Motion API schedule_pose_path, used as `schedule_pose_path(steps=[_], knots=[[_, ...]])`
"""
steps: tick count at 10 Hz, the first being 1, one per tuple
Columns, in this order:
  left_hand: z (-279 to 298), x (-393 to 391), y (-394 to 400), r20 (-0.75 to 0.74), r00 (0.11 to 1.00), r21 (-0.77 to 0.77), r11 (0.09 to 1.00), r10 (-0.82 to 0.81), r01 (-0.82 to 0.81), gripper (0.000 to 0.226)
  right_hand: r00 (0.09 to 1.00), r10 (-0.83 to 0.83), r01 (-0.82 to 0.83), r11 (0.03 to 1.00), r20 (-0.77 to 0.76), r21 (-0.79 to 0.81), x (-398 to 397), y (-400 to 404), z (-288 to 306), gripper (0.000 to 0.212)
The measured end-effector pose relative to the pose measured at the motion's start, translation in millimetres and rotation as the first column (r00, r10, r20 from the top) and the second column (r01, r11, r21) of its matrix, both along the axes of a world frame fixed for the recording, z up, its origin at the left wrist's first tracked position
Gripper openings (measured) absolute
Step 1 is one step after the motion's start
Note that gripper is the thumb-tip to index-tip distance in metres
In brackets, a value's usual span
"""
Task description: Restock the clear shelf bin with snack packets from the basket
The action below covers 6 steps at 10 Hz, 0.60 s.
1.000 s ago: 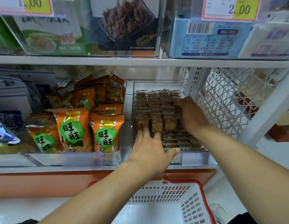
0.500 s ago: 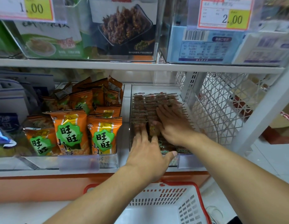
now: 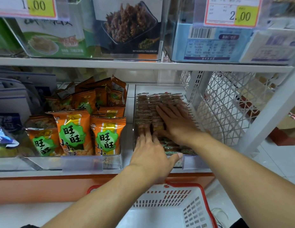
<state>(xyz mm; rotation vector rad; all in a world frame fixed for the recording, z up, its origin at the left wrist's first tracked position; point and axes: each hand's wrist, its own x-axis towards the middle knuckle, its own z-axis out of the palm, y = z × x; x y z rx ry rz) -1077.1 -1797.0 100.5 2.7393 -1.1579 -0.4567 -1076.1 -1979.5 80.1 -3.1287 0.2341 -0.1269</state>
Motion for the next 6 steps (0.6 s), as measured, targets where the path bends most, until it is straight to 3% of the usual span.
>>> schedule_pose_path(steps=[1, 3, 6], knots=[[2.0, -0.2, -0.1, -0.001, 1.0, 0.009, 1.0, 0.01, -0.01, 0.116, 0.998, -0.011, 0.012, 1.0, 0.067, -0.02, 0.6, 7.1, -0.1, 0.087], [3.2, 0.7, -4.9, -0.022, 0.999, -0.018, 1.0, 0.024, -0.024, 0.122, 0.999, -0.015, 0.015, 1.0, 0.036, 0.006, 0.1, 14.9, -0.8, 0.085], [6.8, -2.4, -1.0, -0.033, 0.999, -0.042, 0.998, 0.042, -0.044, 0.12, 0.998, 0.057, -0.056, 0.998, 0.03, -0.032, -3.6, 10.8, 11.4, 0.106]])
